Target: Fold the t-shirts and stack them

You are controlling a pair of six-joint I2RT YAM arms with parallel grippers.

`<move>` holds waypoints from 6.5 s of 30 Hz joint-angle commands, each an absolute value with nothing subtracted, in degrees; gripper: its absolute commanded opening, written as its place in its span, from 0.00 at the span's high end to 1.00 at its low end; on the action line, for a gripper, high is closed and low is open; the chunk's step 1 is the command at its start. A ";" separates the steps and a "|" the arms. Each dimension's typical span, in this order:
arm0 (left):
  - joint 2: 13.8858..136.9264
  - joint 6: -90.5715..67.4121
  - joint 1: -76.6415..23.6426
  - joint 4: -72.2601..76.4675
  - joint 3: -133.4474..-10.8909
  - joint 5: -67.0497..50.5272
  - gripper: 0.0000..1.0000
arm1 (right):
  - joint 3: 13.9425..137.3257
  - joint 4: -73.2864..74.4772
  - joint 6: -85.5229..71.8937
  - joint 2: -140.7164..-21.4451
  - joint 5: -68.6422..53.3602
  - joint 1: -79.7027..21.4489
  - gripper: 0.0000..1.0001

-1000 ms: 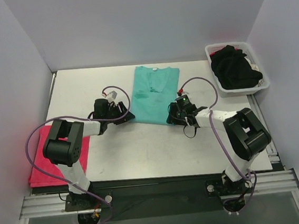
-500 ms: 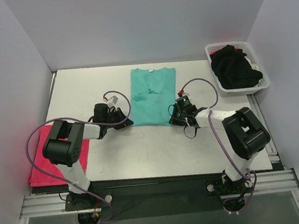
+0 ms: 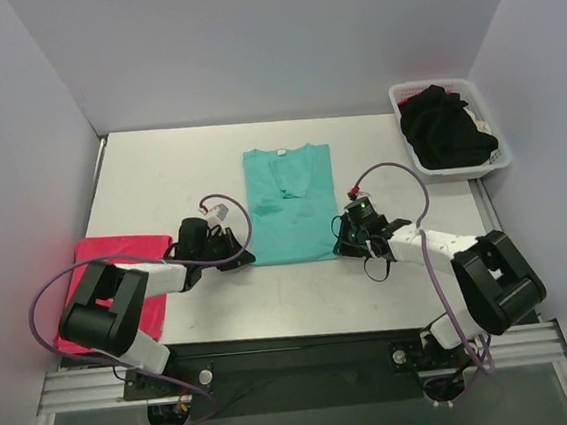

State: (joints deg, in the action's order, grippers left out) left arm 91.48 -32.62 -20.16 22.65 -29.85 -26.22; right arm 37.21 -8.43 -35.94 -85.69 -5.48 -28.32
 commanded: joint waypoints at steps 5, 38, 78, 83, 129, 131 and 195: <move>76.57 -34.71 -26.10 16.09 -24.53 -16.88 1.00 | 32.52 -0.27 -34.37 -73.76 -4.04 -29.88 1.00; 50.97 -38.06 -33.75 -8.97 -36.20 5.71 1.00 | 46.58 14.59 -27.61 -62.39 3.07 -37.18 1.00; 113.10 -34.37 -23.29 1.23 -82.96 8.35 1.00 | 92.53 8.26 -21.27 -116.19 -5.45 -20.92 1.00; 119.35 -32.96 -22.41 1.49 -89.98 6.15 1.00 | 96.14 8.44 -21.01 -119.97 -5.80 -19.69 1.00; 129.90 -31.64 -26.54 -6.23 -100.63 17.13 0.55 | 113.36 13.45 -21.97 -134.98 -7.47 -19.69 0.62; 131.04 -31.46 -25.93 -6.76 -102.12 19.50 0.55 | 115.04 13.54 -22.76 -136.49 -7.65 -19.34 0.62; 110.30 -34.89 -25.05 -23.29 -68.73 16.43 0.61 | 104.07 23.28 -21.62 -130.87 -2.47 -25.31 0.69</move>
State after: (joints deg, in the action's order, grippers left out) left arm 108.68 -35.35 -25.43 -13.98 -68.16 10.74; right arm 106.43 14.98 -20.91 -133.29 -6.59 -25.50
